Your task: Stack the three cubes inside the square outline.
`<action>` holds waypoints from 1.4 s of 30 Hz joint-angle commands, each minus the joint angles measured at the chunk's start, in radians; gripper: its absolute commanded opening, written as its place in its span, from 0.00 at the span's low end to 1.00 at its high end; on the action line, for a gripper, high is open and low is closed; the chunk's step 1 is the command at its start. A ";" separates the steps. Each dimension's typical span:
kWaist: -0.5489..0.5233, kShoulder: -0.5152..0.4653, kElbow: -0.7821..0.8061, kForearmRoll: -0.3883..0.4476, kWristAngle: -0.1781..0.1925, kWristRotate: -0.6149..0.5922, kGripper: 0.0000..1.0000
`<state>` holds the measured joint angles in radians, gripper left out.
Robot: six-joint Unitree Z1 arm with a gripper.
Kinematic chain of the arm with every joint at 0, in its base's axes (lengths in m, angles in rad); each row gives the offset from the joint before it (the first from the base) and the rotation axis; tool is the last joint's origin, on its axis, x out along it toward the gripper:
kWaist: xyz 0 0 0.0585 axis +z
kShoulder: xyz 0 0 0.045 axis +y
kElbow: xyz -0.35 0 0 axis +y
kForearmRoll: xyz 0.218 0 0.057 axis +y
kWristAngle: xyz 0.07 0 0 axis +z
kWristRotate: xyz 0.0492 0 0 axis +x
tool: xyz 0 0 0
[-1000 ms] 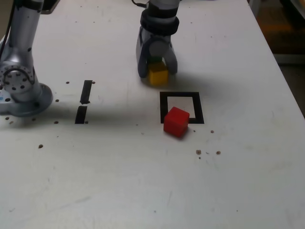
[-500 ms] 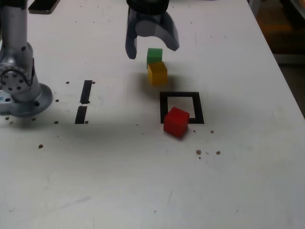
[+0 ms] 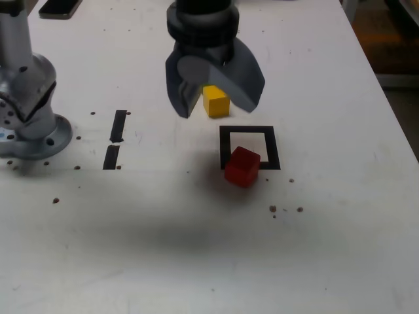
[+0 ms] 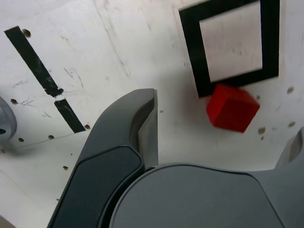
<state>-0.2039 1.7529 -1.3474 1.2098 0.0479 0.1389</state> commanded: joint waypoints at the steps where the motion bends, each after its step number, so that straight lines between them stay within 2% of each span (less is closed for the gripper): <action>1: -0.024 0.009 -0.005 0.000 -0.001 0.014 1.00; 9: -0.082 0.066 -0.017 0.005 -0.006 0.121 0.99; 18: -0.084 0.154 -0.041 -0.003 0.030 0.216 0.99; 22: -0.084 0.194 -0.052 -0.016 0.035 0.240 0.99; 35: -0.088 0.277 -0.074 -0.059 0.011 0.266 0.97; 42: -0.093 0.297 -0.094 -0.075 -0.016 0.267 0.95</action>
<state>-0.2929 2.0429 -1.4354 1.1374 0.0377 0.4042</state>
